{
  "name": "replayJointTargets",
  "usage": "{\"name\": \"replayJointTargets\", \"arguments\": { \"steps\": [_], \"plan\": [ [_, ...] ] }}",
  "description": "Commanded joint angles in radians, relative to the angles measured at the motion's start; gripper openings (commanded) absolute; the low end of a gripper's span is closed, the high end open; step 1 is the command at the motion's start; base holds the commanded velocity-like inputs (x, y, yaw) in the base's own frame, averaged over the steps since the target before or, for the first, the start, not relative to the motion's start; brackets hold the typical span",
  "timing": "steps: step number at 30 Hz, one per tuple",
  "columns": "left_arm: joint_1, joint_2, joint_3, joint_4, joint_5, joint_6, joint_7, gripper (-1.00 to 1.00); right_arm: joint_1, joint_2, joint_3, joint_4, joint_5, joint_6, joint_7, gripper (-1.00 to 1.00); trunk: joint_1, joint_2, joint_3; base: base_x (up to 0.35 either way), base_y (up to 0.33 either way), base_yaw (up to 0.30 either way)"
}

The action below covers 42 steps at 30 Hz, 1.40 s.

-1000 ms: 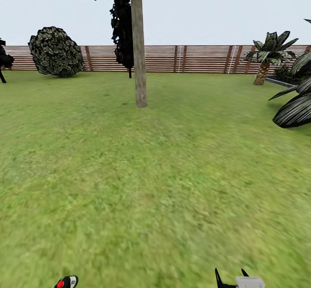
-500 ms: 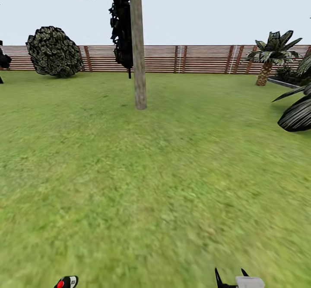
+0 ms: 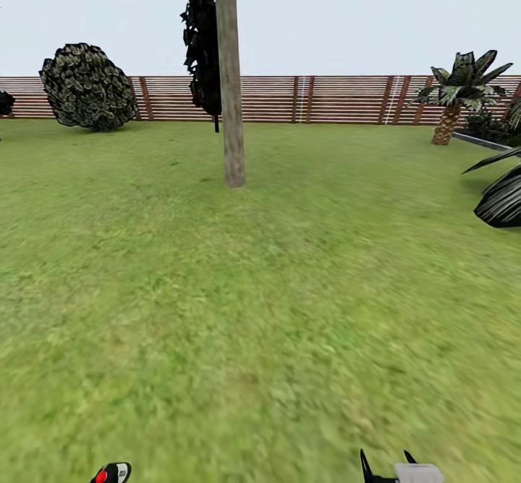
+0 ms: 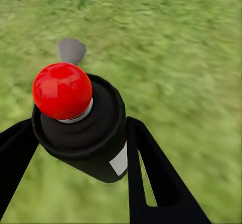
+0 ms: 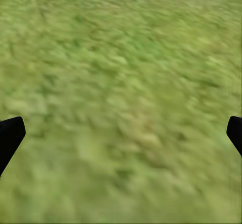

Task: In the garden, pick up the pesticide atomizer on the floor and spray pesticide onto both trees until each tree trunk is fully covered.

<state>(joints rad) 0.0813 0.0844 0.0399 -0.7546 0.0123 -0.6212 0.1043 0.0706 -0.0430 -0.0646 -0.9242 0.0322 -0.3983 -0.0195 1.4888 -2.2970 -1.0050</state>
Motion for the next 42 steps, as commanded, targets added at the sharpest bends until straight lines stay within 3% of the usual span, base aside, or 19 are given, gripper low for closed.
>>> {"name": "replayJointTargets", "arguments": {
  "steps": [1, 42],
  "plan": [
    [0.000, 0.000, 0.000, 0.000, 0.000, 0.000, 0.000, -1.00, 0.000, 0.000, 0.000, 0.000, 0.000, 0.000, 0.000, 1.00, 0.000, 0.000, 0.000, 0.336, 0.000, 0.000],
    [0.000, 0.000, 0.003, 0.000, 0.000, -0.001, 0.000, -1.00, 0.000, 0.003, 0.000, 0.001, 0.000, 0.000, 0.000, 1.00, 0.000, 0.000, 0.000, 0.336, 0.000, 0.000]
  ]
}}
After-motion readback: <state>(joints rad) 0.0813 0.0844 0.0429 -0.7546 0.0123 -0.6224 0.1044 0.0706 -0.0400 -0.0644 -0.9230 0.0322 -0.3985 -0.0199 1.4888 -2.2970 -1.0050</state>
